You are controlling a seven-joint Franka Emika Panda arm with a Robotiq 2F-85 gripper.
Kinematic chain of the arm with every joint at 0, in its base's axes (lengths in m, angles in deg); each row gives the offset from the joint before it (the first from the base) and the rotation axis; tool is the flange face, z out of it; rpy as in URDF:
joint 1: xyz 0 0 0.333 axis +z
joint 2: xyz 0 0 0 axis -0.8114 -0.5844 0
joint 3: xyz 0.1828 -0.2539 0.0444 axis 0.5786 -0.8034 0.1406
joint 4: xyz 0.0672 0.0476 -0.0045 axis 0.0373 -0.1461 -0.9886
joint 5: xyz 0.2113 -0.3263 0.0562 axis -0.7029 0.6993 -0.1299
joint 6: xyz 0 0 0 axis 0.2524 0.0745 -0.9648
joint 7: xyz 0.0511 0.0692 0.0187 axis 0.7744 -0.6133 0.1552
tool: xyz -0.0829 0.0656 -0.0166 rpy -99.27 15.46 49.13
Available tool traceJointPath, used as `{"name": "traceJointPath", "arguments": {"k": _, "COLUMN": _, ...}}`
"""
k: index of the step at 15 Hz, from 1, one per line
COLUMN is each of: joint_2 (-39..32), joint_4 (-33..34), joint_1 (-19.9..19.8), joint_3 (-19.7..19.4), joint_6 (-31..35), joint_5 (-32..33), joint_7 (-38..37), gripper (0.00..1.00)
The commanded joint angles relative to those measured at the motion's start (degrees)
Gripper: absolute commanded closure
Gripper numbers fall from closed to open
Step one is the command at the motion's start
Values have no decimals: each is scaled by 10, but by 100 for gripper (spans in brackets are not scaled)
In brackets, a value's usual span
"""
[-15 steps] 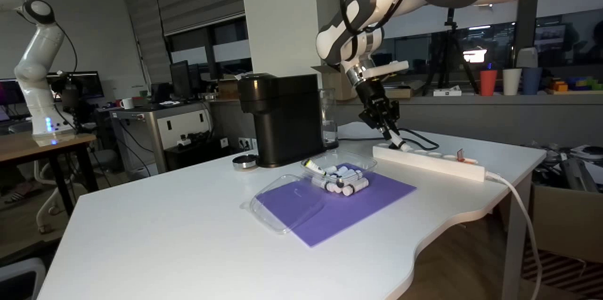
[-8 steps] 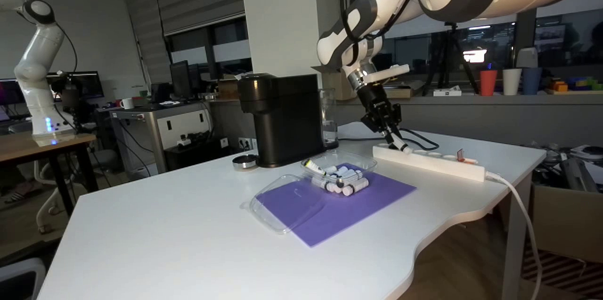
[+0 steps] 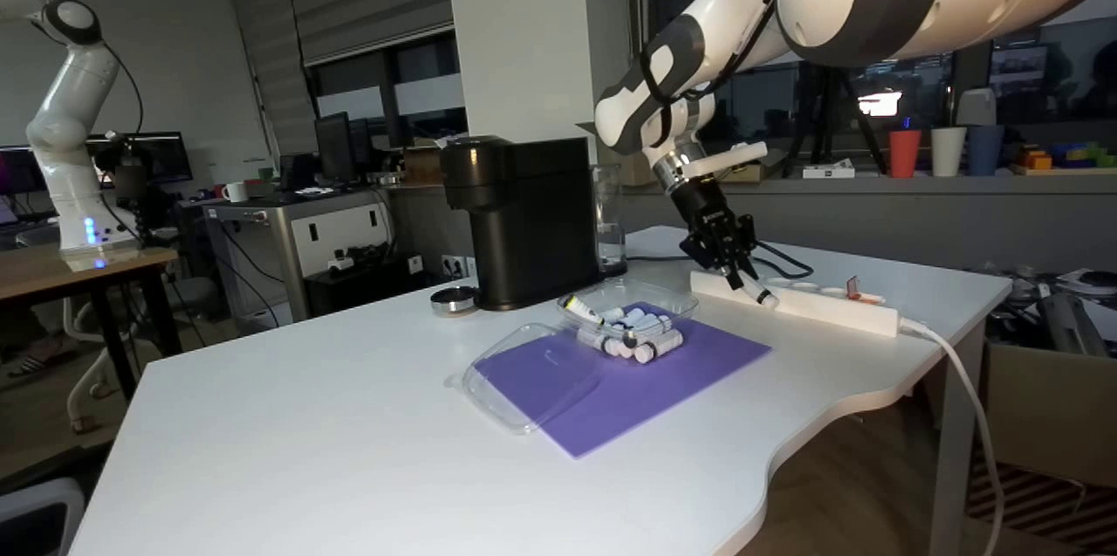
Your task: Remove one bottle from the clear box
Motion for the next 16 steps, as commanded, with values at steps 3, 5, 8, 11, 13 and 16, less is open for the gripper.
{"name": "traceJointPath", "arguments": {"k": 3, "joint_2": -39, "joint_4": 13, "joint_1": 2, "joint_3": -17, "joint_6": -4, "joint_5": 8, "joint_7": -14, "gripper": 93}}
{"name": "traceJointPath", "arguments": {"k": 5, "joint_2": -51, "joint_4": 16, "joint_1": 4, "joint_3": -19, "joint_6": 5, "joint_5": 11, "joint_7": -13, "gripper": 93}}
{"name": "traceJointPath", "arguments": {"k": 8, "joint_2": -57, "joint_4": 20, "joint_1": 7, "joint_3": -20, "joint_6": 33, "joint_5": 16, "joint_7": -13, "gripper": 93}}
{"name": "traceJointPath", "arguments": {"k": 11, "joint_2": -57, "joint_4": 18, "joint_1": 8, "joint_3": -17, "joint_6": 78, "joint_5": 14, "joint_7": -11, "gripper": 93}}
{"name": "traceJointPath", "arguments": {"k": 13, "joint_2": -56, "joint_4": 16, "joint_1": 10, "joint_3": -17, "joint_6": 104, "joint_5": 14, "joint_7": -11, "gripper": 93}}
{"name": "traceJointPath", "arguments": {"k": 16, "joint_2": -52, "joint_4": 12, "joint_1": 10, "joint_3": -14, "joint_6": 109, "joint_5": 11, "joint_7": -8, "gripper": 48}}
